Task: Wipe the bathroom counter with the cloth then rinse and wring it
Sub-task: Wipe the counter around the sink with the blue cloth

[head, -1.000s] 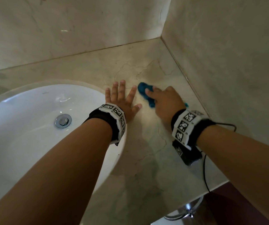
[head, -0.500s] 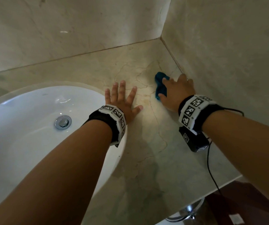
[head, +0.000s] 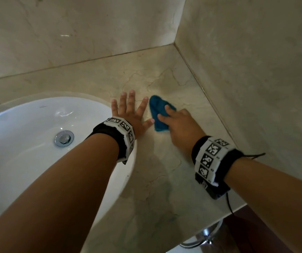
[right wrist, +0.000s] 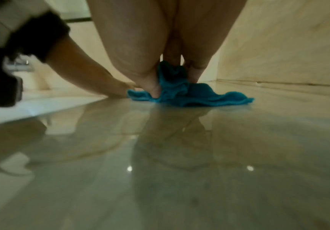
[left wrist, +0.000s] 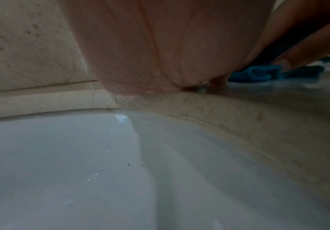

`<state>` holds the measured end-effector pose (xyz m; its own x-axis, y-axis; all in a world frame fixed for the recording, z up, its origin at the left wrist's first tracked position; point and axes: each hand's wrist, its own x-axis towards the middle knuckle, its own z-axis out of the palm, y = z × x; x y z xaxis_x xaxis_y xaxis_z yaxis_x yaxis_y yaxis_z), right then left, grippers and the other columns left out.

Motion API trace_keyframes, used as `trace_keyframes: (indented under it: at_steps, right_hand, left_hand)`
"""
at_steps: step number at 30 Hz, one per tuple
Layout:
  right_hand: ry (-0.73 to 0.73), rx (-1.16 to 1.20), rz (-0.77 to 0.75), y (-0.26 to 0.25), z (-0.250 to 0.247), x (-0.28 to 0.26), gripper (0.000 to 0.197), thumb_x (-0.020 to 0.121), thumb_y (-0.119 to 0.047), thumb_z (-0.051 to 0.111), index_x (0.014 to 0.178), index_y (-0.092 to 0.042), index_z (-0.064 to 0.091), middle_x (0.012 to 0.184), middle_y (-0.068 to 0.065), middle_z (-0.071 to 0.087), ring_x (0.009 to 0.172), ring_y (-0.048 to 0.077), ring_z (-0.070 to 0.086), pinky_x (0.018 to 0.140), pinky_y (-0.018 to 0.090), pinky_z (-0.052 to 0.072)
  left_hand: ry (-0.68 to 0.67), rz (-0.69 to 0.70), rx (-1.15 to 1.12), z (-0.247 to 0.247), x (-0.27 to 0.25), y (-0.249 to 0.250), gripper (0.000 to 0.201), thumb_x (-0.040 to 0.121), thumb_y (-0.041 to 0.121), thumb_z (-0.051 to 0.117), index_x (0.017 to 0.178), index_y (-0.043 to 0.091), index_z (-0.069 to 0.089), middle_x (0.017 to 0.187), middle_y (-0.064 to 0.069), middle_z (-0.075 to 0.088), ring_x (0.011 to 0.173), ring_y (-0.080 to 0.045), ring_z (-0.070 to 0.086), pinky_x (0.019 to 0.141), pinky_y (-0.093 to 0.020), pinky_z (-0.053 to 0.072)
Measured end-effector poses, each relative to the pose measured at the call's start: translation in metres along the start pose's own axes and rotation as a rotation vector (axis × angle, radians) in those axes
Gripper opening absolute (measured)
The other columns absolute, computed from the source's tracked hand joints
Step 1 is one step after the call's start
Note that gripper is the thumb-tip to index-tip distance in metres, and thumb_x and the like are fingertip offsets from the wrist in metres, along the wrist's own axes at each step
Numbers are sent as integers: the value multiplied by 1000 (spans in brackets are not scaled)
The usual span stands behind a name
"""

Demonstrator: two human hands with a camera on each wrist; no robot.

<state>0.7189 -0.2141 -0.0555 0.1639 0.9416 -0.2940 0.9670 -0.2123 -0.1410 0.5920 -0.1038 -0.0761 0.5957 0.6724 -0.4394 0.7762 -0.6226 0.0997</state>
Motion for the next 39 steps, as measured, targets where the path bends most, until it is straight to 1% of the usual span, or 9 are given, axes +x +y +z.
trace_keyframes:
  at_steps: [6, 9, 11, 14, 18, 22, 29, 33, 39]
  right_hand:
    - [165, 482, 84, 8, -22, -8, 27, 96, -22, 46, 119, -22, 61, 120, 0, 64, 107, 15, 59, 87, 15, 38]
    - [224, 555, 203, 11, -22, 1, 22, 94, -22, 50, 114, -17, 56, 106, 3, 65, 95, 17, 61, 81, 25, 48]
    - [178, 499, 274, 10, -16, 7, 34, 92, -27, 54, 123, -15, 51, 116, 7, 59, 105, 21, 57, 90, 29, 46]
    - [113, 490, 324, 4, -12, 11, 49, 90, -27, 57, 135, -13, 44, 129, 11, 51, 118, 24, 50, 98, 28, 38]
    - [82, 553, 361, -1, -10, 4, 47, 87, -19, 59, 131, -10, 47, 126, 11, 57, 115, 26, 54, 97, 30, 43]
    - [71, 500, 320, 3, -8, -7, 34, 81, -12, 59, 115, -6, 55, 114, 13, 57, 103, 26, 56, 78, 25, 43]
    - [83, 739, 226, 14, -44, -32, 36, 76, -26, 73, 104, -8, 57, 107, 7, 63, 98, 22, 60, 86, 40, 51]
    - [134, 967, 172, 16, -69, -54, 16, 82, -17, 69, 88, -13, 55, 89, 1, 65, 82, 14, 62, 74, 24, 52]
    - [138, 975, 164, 12, -94, -79, 15, 84, -15, 67, 85, -9, 54, 86, 7, 65, 83, 21, 61, 83, 44, 53]
  left_hand:
    - [0, -6, -9, -1, -2, 0, 72, 90, 65, 21, 145, 37, -17, 153, -5, -29, 141, -29, -25, 114, -51, -12]
    - [20, -18, -60, -4, -2, 3, 66, 94, 58, 26, 148, 37, -6, 156, -6, -20, 144, -29, -17, 116, -51, -8]
    - [103, -5, -155, -9, -3, 5, 54, 93, 49, 31, 145, 35, 24, 156, -12, 9, 144, -31, 9, 115, -52, 8]
    - [221, 70, -160, -13, -7, 14, 44, 84, 53, 43, 114, 23, 57, 124, -7, 50, 120, -28, 43, 104, -43, 32]
    - [179, 103, -67, -4, -15, 30, 50, 80, 55, 58, 110, 15, 60, 119, -7, 47, 115, -28, 39, 101, -36, 30]
    - [187, 112, -153, -5, -26, 39, 34, 86, 39, 59, 112, 16, 61, 121, -6, 46, 115, -28, 39, 94, -34, 33]
    - [272, 154, -740, -33, -53, 25, 14, 89, 12, 54, 88, 16, 41, 75, 1, 51, 74, -20, 49, 57, -23, 36]
    - [318, 179, -861, -59, -67, 15, 11, 91, 13, 53, 93, 19, 44, 82, -3, 57, 72, -17, 50, 60, -19, 37]
    - [332, 196, -878, -84, -92, 6, 9, 93, 11, 47, 95, 20, 45, 82, -9, 57, 72, -19, 49, 69, -30, 41]
